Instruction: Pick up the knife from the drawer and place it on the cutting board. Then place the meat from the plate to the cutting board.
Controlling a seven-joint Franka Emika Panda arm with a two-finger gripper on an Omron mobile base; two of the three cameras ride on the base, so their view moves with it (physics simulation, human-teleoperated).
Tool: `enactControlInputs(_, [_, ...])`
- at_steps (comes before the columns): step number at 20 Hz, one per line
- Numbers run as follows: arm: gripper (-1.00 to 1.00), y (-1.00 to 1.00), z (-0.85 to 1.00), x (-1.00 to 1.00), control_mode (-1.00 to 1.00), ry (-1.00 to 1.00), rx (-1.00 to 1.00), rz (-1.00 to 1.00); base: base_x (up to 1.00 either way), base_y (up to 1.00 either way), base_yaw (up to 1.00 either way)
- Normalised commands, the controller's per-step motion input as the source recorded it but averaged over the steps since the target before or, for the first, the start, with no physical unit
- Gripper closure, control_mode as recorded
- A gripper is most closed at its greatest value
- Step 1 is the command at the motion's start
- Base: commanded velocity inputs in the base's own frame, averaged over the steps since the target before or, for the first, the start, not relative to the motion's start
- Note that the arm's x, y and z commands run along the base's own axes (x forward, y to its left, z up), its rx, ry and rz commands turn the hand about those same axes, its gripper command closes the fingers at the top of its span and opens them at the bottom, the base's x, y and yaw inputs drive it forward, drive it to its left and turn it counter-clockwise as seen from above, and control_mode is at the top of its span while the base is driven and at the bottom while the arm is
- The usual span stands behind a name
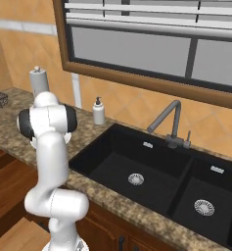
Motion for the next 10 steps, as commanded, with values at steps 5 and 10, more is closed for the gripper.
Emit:
enactControlInputs(5, [-1.0,-0.05,-0.08,-0.1,-1.0,0.0,0.0,0.0,0.0,0.0,0.0])
enactControlInputs(10, [-1.0,-0.01,-0.12,-0.02,-1.0,0.0,0.0,0.0,0.0,0.0,0.0])
